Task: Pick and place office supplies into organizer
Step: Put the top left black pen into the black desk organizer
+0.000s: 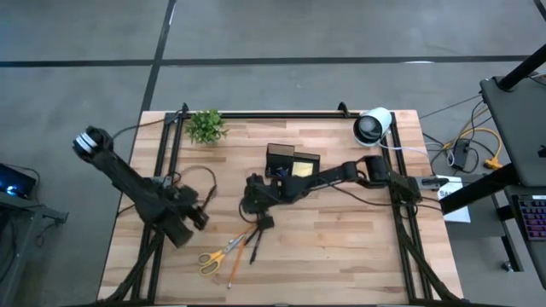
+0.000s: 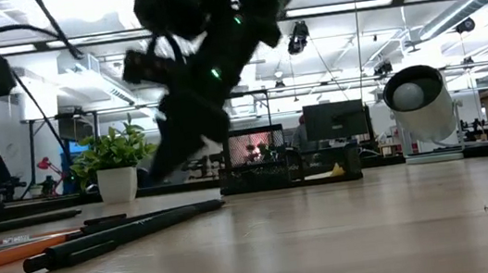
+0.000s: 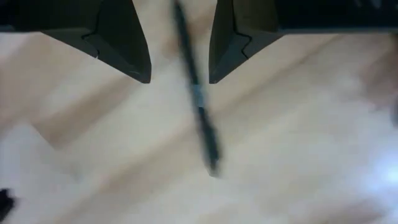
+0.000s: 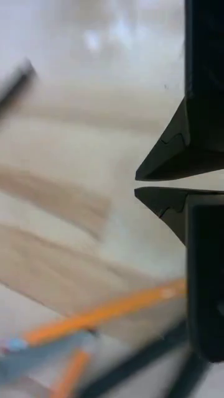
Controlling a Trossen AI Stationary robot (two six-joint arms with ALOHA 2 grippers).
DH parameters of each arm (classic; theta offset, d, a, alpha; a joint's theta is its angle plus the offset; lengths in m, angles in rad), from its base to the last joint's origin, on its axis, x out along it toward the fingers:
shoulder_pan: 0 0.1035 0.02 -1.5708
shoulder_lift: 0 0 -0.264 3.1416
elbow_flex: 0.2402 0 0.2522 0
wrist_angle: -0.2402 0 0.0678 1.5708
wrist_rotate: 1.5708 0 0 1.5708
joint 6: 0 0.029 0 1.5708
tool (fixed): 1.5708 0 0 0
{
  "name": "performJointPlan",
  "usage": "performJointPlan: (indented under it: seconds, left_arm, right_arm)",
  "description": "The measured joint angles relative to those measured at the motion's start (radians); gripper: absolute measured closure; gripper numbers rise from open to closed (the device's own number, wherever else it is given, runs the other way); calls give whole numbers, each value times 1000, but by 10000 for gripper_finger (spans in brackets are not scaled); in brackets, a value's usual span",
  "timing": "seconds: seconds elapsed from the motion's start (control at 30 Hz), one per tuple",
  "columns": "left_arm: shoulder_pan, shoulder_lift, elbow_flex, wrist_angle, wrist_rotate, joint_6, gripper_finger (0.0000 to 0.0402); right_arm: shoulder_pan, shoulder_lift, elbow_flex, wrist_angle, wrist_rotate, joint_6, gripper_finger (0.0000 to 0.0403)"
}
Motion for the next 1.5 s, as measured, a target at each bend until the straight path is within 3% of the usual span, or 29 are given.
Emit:
performJointPlan:
  seconds: [0.13,0.3,0.5,0.73,0.97,1.1,1.3,1.4,1.5]
  left_arm:
    - [41,-136,-59,28,34,24,256]
    - [133,-174,-137,127,78,24,256]
    - [261,-121,-148,149,86,45,256]
    - [364,36,-153,295,132,149,256]
    - [387,153,-115,342,129,178,255]
    - [388,179,-112,554,122,285,255]
    - [391,157,-111,844,242,452,256]
    - [394,126,-111,879,286,519,256]
    - [391,71,-111,804,301,575,256]
  right_arm:
    - [-26,-1,87,-54,-1,13,385]
    - [-75,-4,200,-106,12,112,385]
    - [-130,-4,271,-146,19,170,385]
    - [-148,-4,276,-173,26,166,385]
    - [-146,-4,274,-241,25,162,385]
    - [-149,-4,274,-244,26,162,385]
    - [-148,-4,274,-255,25,163,385]
    - [-148,-4,274,-271,25,165,385]
    - [-148,-4,274,-299,21,164,385]
